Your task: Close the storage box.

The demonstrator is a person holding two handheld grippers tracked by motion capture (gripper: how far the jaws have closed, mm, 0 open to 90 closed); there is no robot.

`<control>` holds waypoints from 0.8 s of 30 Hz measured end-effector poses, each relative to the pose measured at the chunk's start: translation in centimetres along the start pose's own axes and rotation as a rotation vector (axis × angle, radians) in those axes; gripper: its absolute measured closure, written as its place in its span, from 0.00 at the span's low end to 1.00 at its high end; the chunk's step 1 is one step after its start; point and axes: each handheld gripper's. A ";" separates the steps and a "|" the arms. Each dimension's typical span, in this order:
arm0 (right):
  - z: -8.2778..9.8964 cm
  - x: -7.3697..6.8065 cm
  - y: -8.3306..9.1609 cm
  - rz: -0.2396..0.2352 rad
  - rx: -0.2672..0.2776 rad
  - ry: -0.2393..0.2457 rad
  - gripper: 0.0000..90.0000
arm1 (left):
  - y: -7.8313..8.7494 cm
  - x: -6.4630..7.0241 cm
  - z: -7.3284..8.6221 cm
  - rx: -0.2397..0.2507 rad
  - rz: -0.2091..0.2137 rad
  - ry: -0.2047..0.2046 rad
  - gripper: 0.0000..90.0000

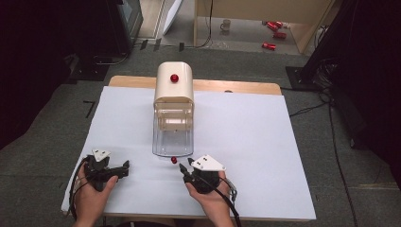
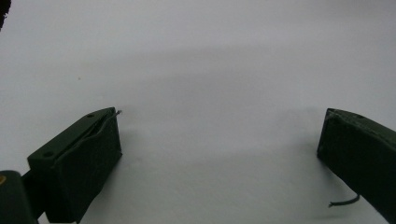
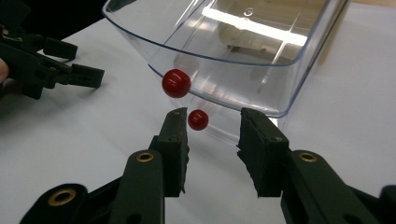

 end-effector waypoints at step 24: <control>-0.8 -2.0 -2.1 -0.035 0.010 0.003 0.74 | 0.0 0.0 0.0 0.000 0.000 0.001 0.00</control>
Point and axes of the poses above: each handheld gripper's, and its own axes: y roughly backward along the jaws, z roughly out of its underside, x roughly to its right, and after that the axes turned 7 degrees about -x, right-handed
